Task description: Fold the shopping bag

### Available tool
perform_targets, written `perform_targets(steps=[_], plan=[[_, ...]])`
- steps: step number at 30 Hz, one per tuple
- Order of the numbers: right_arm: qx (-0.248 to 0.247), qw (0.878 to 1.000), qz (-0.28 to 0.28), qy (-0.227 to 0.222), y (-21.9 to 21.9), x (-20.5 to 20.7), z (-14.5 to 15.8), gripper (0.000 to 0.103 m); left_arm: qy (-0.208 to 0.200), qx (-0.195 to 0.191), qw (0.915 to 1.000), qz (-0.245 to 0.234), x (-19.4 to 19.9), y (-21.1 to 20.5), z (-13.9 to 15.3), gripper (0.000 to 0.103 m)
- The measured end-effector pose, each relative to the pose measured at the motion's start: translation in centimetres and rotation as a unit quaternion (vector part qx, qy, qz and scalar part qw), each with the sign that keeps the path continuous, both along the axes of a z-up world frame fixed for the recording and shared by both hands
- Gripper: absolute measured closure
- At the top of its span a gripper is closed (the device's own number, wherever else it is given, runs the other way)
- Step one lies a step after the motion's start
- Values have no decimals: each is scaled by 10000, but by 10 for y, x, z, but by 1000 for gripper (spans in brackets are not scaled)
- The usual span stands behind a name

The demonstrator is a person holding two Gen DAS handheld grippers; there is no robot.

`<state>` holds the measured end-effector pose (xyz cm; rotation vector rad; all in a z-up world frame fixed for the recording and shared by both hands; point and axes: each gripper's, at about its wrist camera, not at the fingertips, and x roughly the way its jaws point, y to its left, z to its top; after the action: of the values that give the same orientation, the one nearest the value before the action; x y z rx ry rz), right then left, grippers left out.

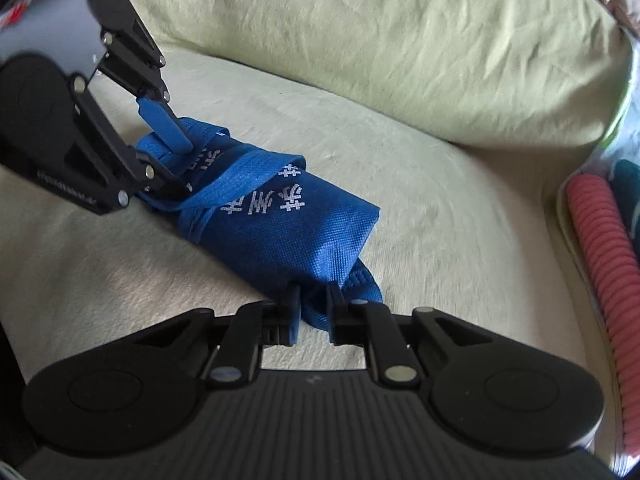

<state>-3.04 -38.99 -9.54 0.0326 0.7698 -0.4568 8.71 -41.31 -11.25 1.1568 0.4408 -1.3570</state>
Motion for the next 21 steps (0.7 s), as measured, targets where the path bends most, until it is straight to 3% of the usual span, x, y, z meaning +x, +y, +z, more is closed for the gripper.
perform_targets(steps=[2, 4, 8, 12, 16, 21], plan=[[189, 9996, -9, -193, -2, -8, 11, 92, 37, -49, 10000, -11, 1, 3, -1, 64], [278, 9972, -3, -693, -3, -16, 31, 93, 52, -84, 9999, -22, 1, 6, -1, 64], [-32, 9946, 296, -997, -4, -1, 43, 92, 14, -63, 10000, -36, 0, 5, -1, 64], [-191, 9924, 695, -996, -3, 22, 32, 92, -2, -99, 9999, -45, -1, 5, -2, 64], [-393, 9926, 997, -564, 5, 37, -2, 91, 28, -144, 9999, -41, 0, 6, -2, 64], [-500, 9916, 992, -658, 9, 38, -13, 91, -6, -136, 9999, -8, -2, 5, -2, 64]])
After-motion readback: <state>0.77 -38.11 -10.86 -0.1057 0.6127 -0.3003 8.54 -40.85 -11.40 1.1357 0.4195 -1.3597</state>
